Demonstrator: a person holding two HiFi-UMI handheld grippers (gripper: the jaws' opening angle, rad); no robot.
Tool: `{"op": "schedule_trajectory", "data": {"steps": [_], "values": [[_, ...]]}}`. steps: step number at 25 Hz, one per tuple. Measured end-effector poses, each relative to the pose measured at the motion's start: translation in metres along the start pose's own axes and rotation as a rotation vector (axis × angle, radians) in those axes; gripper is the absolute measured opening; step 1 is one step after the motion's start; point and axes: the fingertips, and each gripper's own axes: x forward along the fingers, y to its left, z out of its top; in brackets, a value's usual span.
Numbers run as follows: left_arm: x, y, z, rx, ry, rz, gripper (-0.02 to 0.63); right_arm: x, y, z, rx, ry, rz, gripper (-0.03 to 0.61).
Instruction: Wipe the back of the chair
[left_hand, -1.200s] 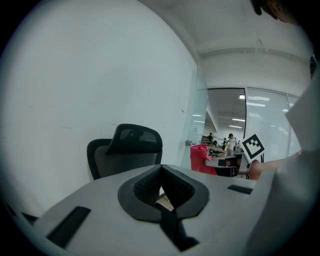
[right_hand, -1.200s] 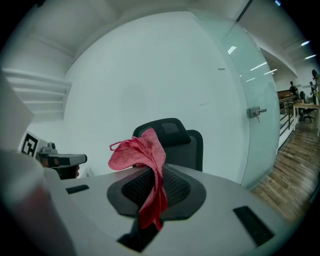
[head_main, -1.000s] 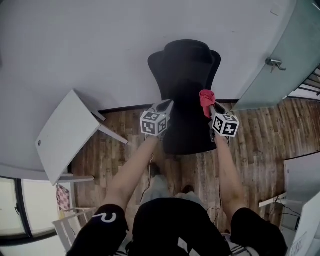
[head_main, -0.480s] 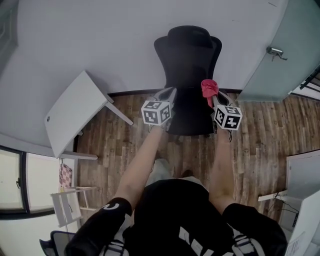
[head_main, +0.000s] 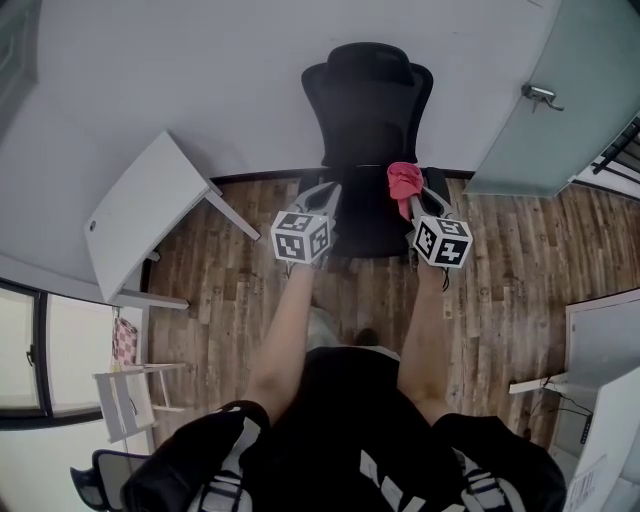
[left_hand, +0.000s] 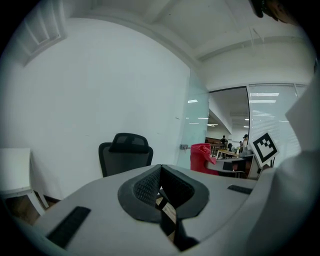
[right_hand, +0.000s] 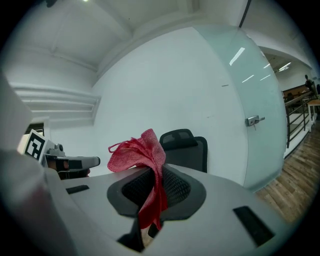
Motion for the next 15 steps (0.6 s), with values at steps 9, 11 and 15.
{"op": "schedule_trajectory", "data": {"steps": [9,11,15], "values": [[-0.013,-0.005,0.015,0.092,-0.038,0.011,0.025,-0.015,0.017,0.003,-0.033,-0.019,0.045,0.064],[-0.013,-0.007,0.016,0.098,-0.042,0.010,0.025,-0.016,0.017,0.004,-0.043,-0.019,0.048,0.064],[-0.015,-0.008,0.014,0.097,-0.039,0.013,0.025,-0.017,0.021,0.008,-0.052,-0.022,0.058,0.064]]}}
